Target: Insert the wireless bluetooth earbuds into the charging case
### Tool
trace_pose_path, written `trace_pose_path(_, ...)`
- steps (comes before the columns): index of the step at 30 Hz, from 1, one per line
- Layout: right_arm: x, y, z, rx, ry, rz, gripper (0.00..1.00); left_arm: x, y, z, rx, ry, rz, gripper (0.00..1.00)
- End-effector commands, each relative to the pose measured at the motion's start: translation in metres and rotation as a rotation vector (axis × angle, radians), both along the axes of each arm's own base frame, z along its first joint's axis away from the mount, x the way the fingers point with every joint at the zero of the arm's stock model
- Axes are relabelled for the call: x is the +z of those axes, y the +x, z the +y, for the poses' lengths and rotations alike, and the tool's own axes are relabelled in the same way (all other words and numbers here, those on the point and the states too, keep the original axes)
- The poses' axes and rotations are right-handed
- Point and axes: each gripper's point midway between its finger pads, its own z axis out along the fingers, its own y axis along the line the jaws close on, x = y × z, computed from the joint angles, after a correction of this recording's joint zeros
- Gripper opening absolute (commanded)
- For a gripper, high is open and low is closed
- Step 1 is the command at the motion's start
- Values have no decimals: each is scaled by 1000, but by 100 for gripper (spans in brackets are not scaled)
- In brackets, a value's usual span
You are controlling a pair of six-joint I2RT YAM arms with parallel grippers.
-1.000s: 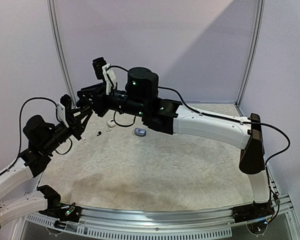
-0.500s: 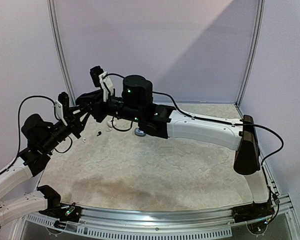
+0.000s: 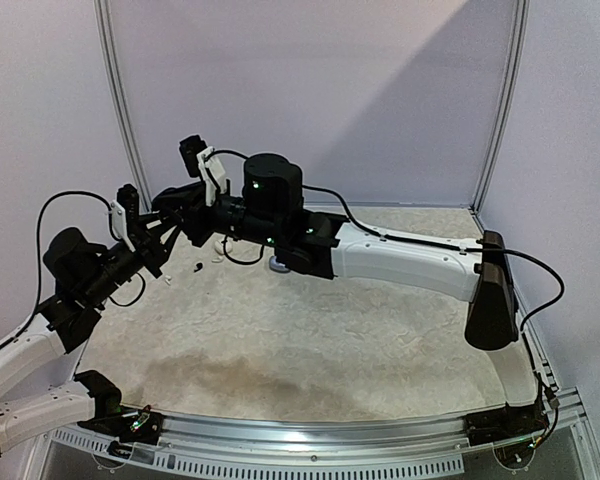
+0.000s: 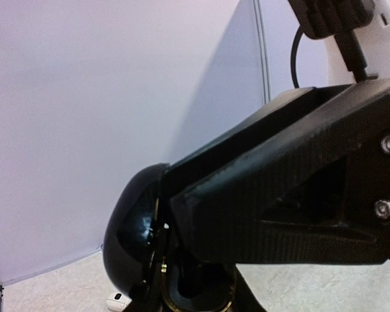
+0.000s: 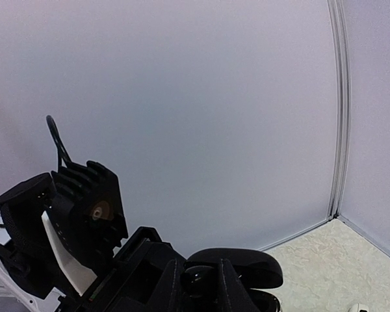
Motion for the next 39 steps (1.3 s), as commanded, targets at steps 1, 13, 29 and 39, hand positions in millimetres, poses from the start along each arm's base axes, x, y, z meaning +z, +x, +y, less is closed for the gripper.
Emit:
trace_pose_path(1, -22, 6, 8, -33, -34, -2, 0, 20, -5, -3, -19, -29, -46, 0)
trace_pose_path(13, -46, 9, 10, -45, -83, -3, 0, 23, -2, 3, 18, -40, -52, 0)
trace_pose_path(29, -56, 11, 10, -62, -125, -11, 18, 21, -1, 2, 17, -35, -42, 0)
trace_pose_path(39, -57, 12, 9, -69, -133, -18, 22, 19, 0, 2, 22, -30, -31, 0)
